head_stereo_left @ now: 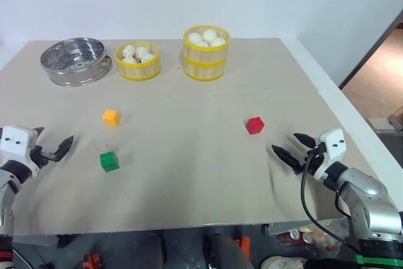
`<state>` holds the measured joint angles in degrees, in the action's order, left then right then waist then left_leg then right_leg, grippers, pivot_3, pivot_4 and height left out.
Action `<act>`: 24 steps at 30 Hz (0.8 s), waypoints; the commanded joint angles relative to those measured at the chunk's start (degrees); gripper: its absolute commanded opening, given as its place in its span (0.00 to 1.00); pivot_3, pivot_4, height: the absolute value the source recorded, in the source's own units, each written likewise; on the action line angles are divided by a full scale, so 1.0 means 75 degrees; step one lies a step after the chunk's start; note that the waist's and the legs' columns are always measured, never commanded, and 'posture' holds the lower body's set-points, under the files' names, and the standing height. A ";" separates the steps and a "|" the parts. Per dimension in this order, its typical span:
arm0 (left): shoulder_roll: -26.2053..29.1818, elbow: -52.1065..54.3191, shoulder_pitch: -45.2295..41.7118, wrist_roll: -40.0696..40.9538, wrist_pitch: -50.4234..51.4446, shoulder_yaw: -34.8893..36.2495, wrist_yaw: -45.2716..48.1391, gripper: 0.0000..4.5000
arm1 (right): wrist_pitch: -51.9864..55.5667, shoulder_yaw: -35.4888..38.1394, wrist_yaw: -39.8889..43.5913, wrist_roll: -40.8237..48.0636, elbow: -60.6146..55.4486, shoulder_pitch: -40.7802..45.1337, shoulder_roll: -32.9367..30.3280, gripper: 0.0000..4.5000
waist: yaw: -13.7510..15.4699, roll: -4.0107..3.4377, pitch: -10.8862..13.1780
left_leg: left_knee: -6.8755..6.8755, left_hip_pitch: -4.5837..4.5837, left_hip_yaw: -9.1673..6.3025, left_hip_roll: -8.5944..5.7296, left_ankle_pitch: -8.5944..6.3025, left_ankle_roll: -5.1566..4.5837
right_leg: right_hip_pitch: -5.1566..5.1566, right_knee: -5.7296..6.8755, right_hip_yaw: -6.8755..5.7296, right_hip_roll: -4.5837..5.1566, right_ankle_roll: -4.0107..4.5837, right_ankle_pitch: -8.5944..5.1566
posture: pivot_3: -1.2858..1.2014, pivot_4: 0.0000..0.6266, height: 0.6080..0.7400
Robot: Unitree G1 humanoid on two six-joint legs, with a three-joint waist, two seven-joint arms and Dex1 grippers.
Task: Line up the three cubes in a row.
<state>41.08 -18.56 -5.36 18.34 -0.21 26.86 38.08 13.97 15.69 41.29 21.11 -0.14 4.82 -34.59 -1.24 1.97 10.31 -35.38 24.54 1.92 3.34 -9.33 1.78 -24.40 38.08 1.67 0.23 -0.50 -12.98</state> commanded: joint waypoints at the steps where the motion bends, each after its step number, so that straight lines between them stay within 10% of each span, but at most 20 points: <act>1: 0.0010 0.0152 -0.0047 0.0424 0.0003 0.0032 0.0558 0.98 | -0.0150 0.0106 0.0088 0.0046 -0.0243 0.0012 -0.0112 1.00 | 0.0000 0.0000 0.0000 | 0.0000 0.0000 0.0000 0.0000 0.0000 0.0000 | 0.0000 0.0000 0.0000 0.0000 0.0000 0.0000 | 0.52 0.24 1.00; 15: -0.0041 0.0584 0.0158 0.1652 0.0713 0.0428 0.1502 0.98 | 0.0008 -0.0061 0.0201 0.0148 -0.0736 0.0073 -0.0080 1.00 | -0.0002 0.0010 -0.0005 | -0.0001 -0.0004 0.0011 0.0004 0.0000 0.0000 | 0.0001 0.0000 0.0002 -0.0001 0.0000 0.0002 | 0.52 0.24 1.00; 24: 0.0729 0.4373 -0.0271 0.2647 0.2226 -0.1159 0.2647 0.98 | 0.1096 -0.0389 -0.1077 0.0327 -0.2014 0.1454 0.0309 1.00 | -0.0002 0.0006 -0.0008 | -0.0007 -0.0002 0.0027 0.0014 0.0000 0.0001 | 0.0001 -0.0001 0.0006 0.0002 0.0001 0.0004 | 0.52 0.24 1.00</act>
<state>46.50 8.29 -7.06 36.80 14.44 22.90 55.20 21.10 13.68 35.66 23.44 -12.20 14.14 -33.21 -1.26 2.01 10.26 -35.43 24.49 2.18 3.41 -9.32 1.79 -24.38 38.08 1.78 0.28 -0.50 -12.95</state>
